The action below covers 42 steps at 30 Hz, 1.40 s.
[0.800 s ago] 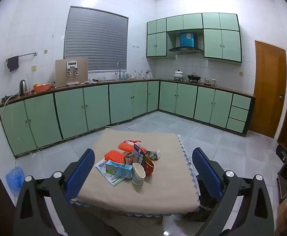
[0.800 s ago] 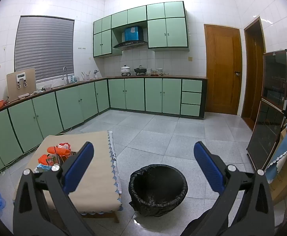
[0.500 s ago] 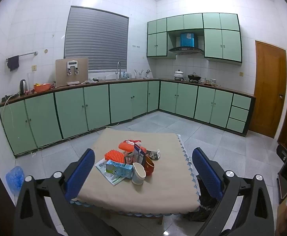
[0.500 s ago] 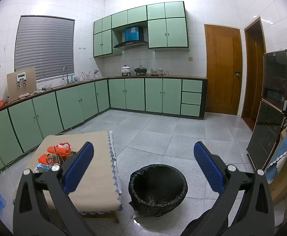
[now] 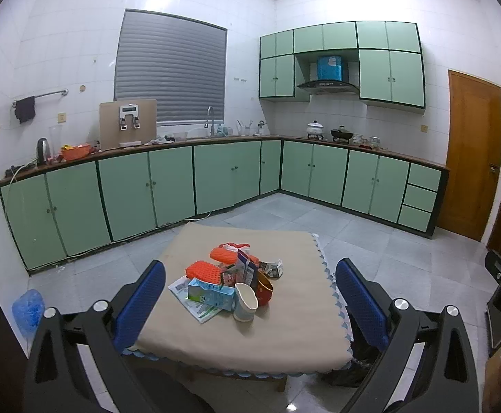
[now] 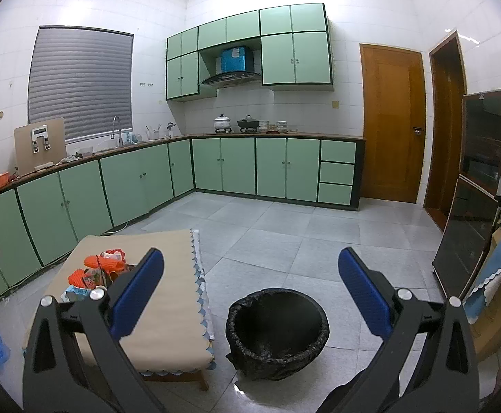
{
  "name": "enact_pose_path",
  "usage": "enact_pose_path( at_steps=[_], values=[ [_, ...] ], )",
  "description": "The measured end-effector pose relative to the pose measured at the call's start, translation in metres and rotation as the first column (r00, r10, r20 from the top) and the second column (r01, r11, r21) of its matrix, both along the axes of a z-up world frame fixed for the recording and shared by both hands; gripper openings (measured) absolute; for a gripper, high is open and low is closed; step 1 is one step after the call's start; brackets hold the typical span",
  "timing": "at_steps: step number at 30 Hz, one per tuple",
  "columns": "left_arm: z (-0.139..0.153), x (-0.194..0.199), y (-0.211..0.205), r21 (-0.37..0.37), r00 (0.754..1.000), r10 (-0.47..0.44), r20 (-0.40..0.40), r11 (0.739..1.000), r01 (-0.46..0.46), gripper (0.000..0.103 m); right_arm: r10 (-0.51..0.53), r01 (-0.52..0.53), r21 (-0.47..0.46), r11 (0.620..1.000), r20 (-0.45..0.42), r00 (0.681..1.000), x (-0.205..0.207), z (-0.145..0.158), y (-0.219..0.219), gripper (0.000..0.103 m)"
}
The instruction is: Collect trash
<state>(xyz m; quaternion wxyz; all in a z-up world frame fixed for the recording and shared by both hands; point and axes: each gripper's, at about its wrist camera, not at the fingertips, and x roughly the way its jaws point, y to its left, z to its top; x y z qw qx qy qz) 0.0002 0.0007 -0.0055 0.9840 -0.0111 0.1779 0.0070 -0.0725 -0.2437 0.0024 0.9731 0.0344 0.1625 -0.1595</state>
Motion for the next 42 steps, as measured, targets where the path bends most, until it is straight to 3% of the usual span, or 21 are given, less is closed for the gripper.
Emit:
enact_pose_path(
  at_steps=[42],
  values=[
    [0.001,0.0005,-0.0012,-0.003,1.0,0.009,-0.001,1.0,-0.009,0.097,0.01,-0.01,-0.003,1.0,-0.004,1.0,-0.0004,0.0013,0.0033,0.098]
  ],
)
